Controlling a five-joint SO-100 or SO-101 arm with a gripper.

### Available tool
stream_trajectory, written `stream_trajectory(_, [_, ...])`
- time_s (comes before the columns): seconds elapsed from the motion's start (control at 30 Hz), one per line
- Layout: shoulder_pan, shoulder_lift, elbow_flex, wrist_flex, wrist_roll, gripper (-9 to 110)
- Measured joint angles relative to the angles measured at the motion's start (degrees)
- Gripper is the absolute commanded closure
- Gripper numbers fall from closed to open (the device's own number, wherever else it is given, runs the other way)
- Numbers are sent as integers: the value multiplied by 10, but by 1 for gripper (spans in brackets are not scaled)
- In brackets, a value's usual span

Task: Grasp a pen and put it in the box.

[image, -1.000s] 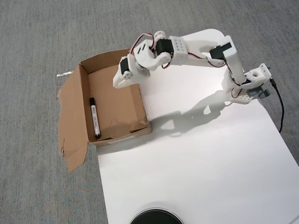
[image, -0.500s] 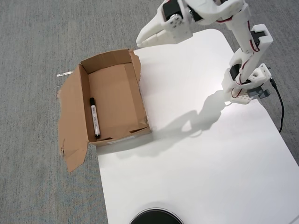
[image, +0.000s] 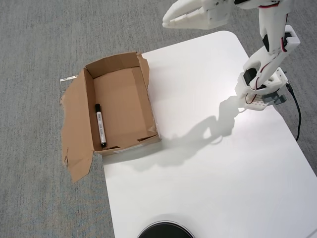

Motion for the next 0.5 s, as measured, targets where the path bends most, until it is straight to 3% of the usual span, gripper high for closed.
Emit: stream_trajectory(0.5, [0, 158, 197, 0, 0, 101])
